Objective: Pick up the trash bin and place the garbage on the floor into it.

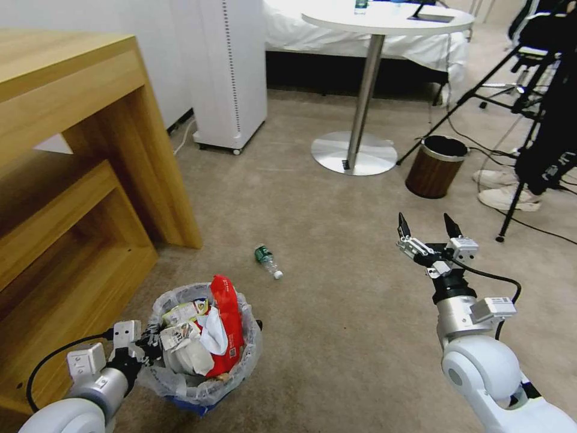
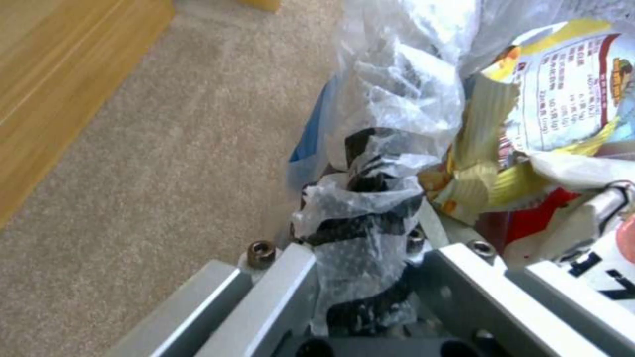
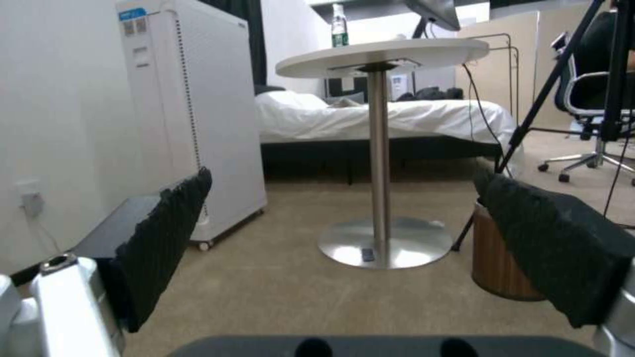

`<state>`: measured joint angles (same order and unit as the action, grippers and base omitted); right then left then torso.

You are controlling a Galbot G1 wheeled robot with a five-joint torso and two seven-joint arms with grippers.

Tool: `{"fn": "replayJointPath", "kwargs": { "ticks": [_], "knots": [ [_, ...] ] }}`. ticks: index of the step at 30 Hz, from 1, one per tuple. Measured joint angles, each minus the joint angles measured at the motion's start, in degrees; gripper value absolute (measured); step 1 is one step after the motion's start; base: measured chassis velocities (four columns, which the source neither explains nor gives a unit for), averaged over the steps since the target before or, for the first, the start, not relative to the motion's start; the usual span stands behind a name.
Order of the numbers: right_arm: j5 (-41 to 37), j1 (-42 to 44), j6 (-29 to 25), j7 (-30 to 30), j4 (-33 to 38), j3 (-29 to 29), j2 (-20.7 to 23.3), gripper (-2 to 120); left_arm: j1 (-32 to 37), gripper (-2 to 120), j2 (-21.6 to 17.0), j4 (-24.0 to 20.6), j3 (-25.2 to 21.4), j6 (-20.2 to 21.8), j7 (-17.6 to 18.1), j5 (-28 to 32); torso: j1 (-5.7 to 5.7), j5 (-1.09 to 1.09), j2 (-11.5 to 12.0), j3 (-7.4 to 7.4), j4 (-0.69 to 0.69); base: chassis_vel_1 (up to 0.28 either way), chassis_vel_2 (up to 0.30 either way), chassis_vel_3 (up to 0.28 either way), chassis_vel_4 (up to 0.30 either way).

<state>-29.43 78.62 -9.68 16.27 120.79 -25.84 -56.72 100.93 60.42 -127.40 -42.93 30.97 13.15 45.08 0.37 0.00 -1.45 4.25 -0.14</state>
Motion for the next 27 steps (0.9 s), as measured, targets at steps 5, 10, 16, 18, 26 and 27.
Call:
{"fn": "replayJointPath", "kwargs": {
  "ticks": [5,10,16,18,26,27],
  "knots": [
    [0.16,0.01,-0.08,-0.06,0.12,0.04,-0.18,100,0.64,0,-0.24,-0.11,-0.29,0.01,-0.26,-0.23,0.0,0.0,0.0,0.0,0.02,0.0,0.0,0.0,0.0],
    [0.16,-0.02,0.0,-0.03,0.59,0.09,-0.6,100,1.65,0,-0.67,-0.29,-0.93,0.29,-1.45,-0.84,0.0,0.0,0.0,0.0,0.02,0.0,0.0,0.0,0.0],
    [0.75,0.56,0.22,-0.83,0.76,-0.48,-0.88,100,2.48,0,-0.94,-1.11,-1.89,0.83,-1.52,-0.61,0.0,0.0,0.0,0.0,0.01,0.0,0.0,0.0,0.0],
    [0.7,0.59,-0.02,-1.07,0.79,-0.53,-0.94,100,2.6,0,-0.9,-1.17,-1.96,0.83,-1.52,-0.61,0.0,0.01,0.0,0.0,0.01,0.0,0.0,0.0,0.0],
    [1.35,1.3,-1.65,-0.29,0.76,-1.05,-1.4,100,2.75,0,0.54,-1.75,-1.64,0.73,-1.78,-1.08,0.0,0.0,0.0,0.0,0.02,0.0,0.0,0.0,0.0],
    [2.03,1.46,-2.32,-0.47,0.68,-1.3,-1.47,100,2.72,0,0.62,-1.76,-1.65,0.72,-1.79,-1.1,0.0,0.0,0.0,0.0,0.01,0.0,0.0,0.0,0.0]
  ]
}}
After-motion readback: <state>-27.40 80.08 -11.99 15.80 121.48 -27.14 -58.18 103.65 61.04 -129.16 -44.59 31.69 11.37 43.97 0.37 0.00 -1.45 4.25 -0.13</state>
